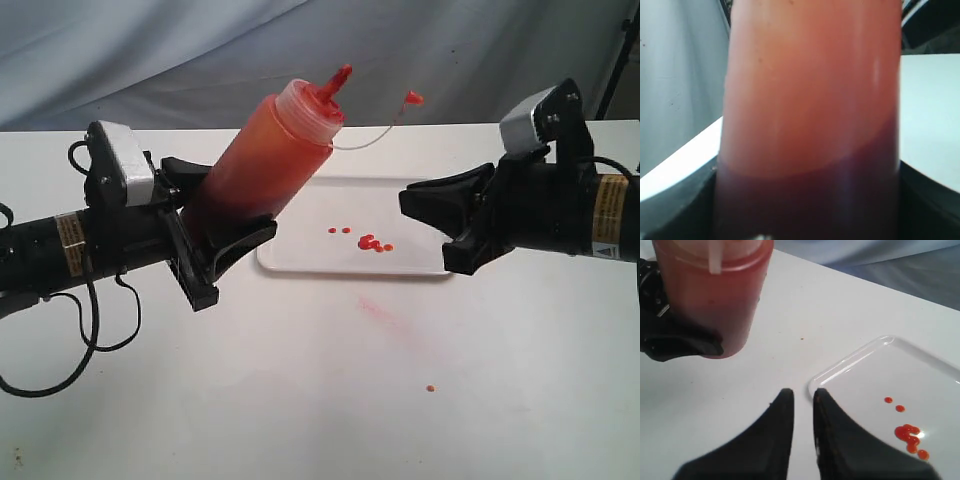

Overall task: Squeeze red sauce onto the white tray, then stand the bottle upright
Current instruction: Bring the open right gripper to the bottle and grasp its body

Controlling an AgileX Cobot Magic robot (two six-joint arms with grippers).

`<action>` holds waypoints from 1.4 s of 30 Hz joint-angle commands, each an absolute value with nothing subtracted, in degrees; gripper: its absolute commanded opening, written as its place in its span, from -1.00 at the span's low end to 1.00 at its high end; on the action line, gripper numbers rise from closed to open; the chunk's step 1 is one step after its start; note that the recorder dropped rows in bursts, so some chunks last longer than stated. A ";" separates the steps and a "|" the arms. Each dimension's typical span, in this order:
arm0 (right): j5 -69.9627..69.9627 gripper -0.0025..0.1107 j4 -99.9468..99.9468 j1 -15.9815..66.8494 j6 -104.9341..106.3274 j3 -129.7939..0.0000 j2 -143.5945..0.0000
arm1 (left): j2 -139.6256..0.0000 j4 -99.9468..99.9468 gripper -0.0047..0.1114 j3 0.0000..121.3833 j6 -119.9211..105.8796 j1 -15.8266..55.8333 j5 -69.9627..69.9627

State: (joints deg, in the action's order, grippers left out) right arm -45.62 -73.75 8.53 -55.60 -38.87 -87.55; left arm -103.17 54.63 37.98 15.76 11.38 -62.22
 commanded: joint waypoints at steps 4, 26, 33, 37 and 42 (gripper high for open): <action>-53.37 0.42 -74.37 8.64 -55.74 -38.38 -88.57 | -102.08 52.97 -0.92 34.19 19.39 11.23 -69.96; -56.69 0.90 -50.79 20.59 -39.47 -38.66 -98.56 | -102.08 57.34 -0.92 33.03 20.86 15.73 -69.96; -66.82 0.90 -46.07 24.73 -31.14 -38.78 -101.51 | -102.08 57.74 -0.92 33.03 20.80 16.11 -69.96; -66.77 0.86 -43.51 26.16 -30.01 -38.78 -101.51 | -102.08 58.53 -0.92 33.03 21.98 16.11 -69.96; -66.79 0.35 -43.49 27.62 -30.01 -38.78 -101.51 | -102.08 59.35 -0.92 33.03 23.05 16.25 -69.96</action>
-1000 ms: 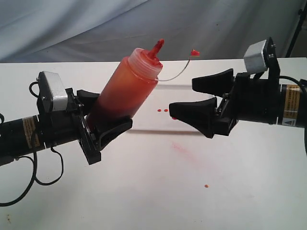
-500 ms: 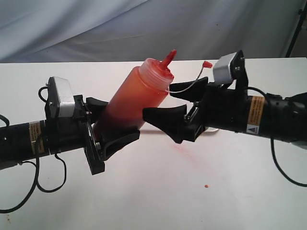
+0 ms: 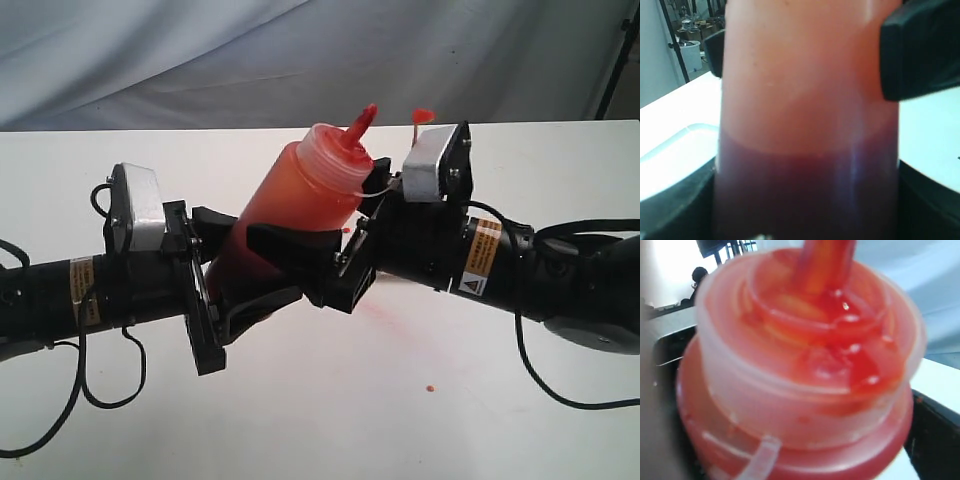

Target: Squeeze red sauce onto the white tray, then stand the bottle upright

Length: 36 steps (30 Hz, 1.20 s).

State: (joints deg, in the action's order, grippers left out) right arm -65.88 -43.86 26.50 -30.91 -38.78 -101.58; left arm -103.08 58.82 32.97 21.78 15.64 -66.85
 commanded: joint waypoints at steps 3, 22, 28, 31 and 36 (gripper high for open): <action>-66.55 -0.18 -43.91 27.62 -30.01 -38.78 -101.51 | -102.08 60.95 -0.92 33.03 25.66 16.25 -69.96; -54.52 -0.96 -62.40 27.48 -30.12 -38.78 -101.51 | -102.08 63.62 -0.92 36.47 34.22 26.58 -58.77; -45.67 -0.96 -64.05 27.48 -28.25 -38.78 -101.51 | -102.32 63.47 -0.92 37.69 33.97 26.58 -54.38; -43.89 -0.96 -64.05 27.48 -28.23 -38.78 -101.51 | -103.41 66.57 -0.92 39.41 34.52 26.58 -54.03; -40.47 -0.96 -64.05 27.48 -28.96 -38.78 -101.51 | -107.53 69.74 -0.92 42.38 37.65 26.58 -54.30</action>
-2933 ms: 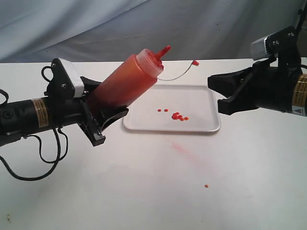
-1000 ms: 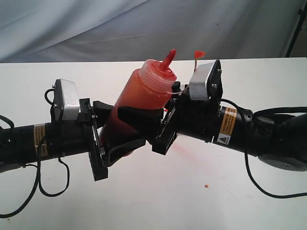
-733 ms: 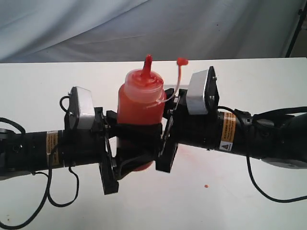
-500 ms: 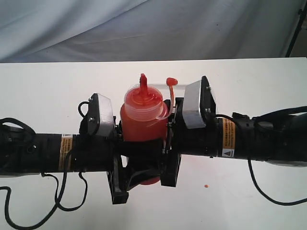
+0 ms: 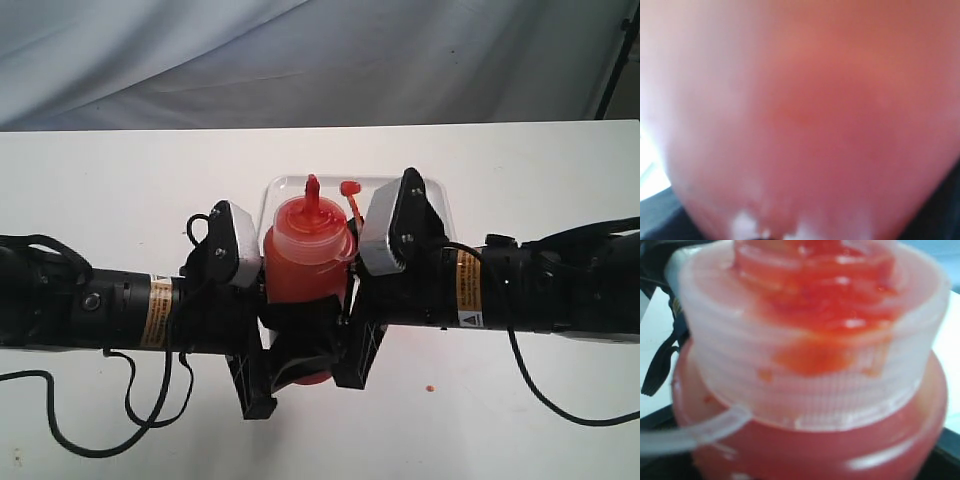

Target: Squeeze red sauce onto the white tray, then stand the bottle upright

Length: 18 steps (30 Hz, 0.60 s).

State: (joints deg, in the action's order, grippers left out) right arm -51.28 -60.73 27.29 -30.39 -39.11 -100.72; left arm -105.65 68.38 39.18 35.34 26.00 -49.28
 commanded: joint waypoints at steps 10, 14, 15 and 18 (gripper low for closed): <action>-27.64 -0.96 -63.94 27.48 -28.95 -38.78 -101.51 | -115.29 75.98 -0.92 50.44 40.62 26.58 -56.71; -23.64 -0.96 -63.85 27.48 -30.99 -38.78 -101.51 | -115.40 75.98 -0.92 50.44 40.47 26.58 -56.54; -21.73 -0.96 -63.85 27.48 -32.40 -38.78 -101.51 | -115.40 75.98 -0.92 50.68 40.46 26.58 -56.54; -20.69 -0.96 -63.96 27.48 -34.14 -38.06 -101.51 | -115.40 75.98 -0.92 50.65 41.72 26.58 -56.25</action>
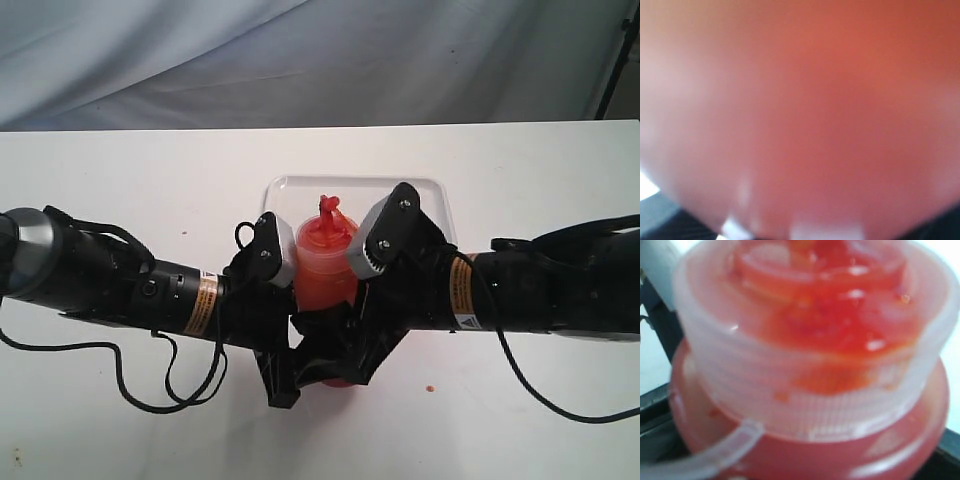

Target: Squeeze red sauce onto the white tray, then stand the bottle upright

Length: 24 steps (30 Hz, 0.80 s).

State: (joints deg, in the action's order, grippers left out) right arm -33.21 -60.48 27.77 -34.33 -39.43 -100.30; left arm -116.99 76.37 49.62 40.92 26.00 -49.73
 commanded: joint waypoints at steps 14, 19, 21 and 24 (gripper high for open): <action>-19.19 -0.96 -64.11 27.48 -35.08 -37.08 -101.51 | -115.40 78.30 -0.80 51.51 42.46 26.58 -55.23; -19.19 -0.96 -63.88 27.48 -35.08 -37.08 -101.51 | -115.40 83.06 -0.22 51.51 43.82 26.58 -55.23; -19.19 -0.96 -63.88 27.48 -35.08 -37.08 -101.51 | -115.40 83.27 0.18 51.51 45.46 26.58 -55.23; -19.19 -0.96 -63.88 27.48 -35.08 -37.08 -101.51 | -115.40 83.27 0.72 51.51 46.60 26.58 -55.23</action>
